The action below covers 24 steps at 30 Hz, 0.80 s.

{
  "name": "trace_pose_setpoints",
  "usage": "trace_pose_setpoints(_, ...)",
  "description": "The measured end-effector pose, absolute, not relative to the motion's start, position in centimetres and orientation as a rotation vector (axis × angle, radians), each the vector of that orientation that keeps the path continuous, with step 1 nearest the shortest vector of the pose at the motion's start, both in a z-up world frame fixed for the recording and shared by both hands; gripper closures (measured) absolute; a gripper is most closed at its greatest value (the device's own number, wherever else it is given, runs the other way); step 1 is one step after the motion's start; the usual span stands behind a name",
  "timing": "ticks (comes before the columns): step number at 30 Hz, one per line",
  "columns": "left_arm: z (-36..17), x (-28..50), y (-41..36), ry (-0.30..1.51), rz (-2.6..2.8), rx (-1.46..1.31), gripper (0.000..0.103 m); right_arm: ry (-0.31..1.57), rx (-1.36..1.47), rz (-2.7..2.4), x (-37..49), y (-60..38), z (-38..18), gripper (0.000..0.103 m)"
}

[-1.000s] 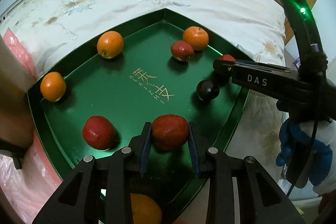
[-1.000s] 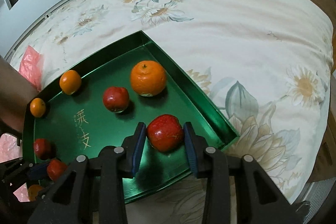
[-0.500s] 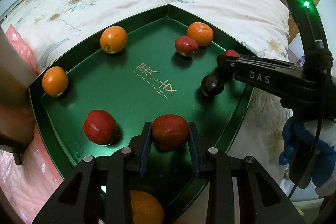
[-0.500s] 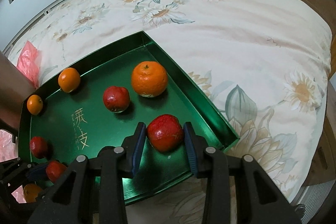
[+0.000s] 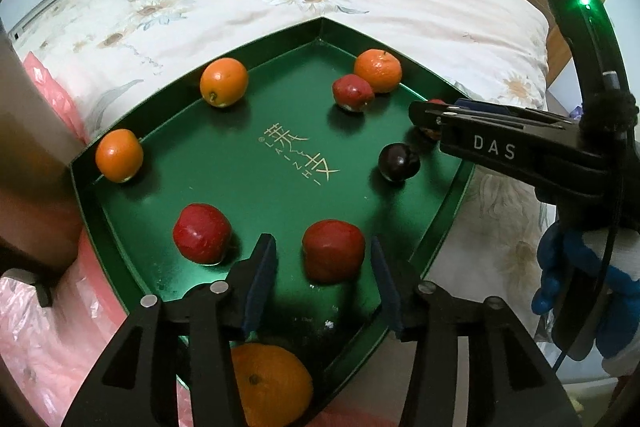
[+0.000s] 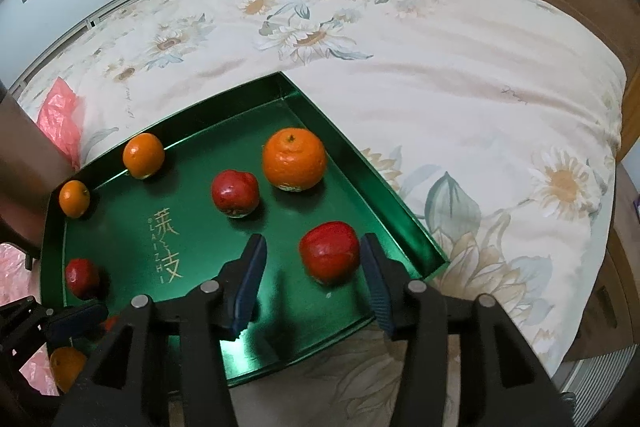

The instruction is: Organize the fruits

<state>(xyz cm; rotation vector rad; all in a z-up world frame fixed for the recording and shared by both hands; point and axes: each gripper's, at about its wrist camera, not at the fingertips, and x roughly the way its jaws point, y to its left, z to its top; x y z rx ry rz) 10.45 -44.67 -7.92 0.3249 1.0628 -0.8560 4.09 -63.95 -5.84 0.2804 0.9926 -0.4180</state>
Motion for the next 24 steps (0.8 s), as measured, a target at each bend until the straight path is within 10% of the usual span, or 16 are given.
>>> trace_pose_setpoints(7, -6.1, 9.6, -42.9, 1.026, -0.87, 0.292, 0.052, 0.957, 0.27, -0.428, 3.3, -62.7, -4.3, 0.001)
trace_pose_setpoints(24, -4.7, 7.9, -33.5, 1.012, -0.767, 0.254, 0.049, 0.95, 0.233, -0.36, 2.3, -54.5, -2.5, 0.0)
